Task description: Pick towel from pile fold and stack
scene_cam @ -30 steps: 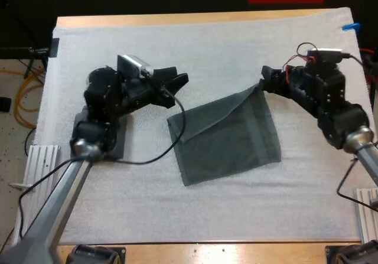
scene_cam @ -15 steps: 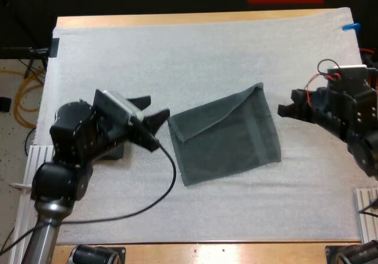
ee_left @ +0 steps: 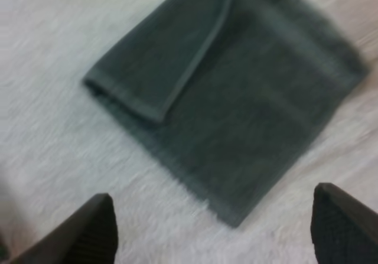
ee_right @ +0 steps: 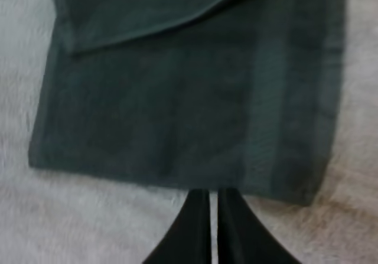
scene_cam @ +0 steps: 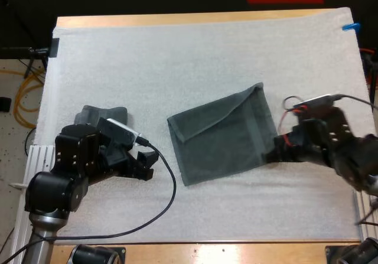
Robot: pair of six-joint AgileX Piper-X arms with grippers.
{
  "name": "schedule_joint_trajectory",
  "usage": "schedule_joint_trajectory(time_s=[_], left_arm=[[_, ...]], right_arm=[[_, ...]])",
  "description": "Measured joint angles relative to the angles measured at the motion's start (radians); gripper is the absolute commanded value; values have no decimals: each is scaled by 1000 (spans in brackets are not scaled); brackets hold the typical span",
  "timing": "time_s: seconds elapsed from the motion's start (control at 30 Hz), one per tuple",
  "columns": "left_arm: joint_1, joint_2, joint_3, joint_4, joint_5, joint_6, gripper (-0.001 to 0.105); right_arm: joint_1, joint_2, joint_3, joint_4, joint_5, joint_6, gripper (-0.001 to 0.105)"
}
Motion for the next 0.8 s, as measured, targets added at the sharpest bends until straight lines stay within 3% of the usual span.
schedule_joint_trajectory(time_s=[0.2, 0.8], left_arm=[[0, 0, 0, 4, -12, 0, 66], [0, 0, 0, 4, -12, 3, 66]], right_arm=[[28, 202, -56, 5, -14, 0, 0], [28, 761, -443, 3, -74, -46, 0]])
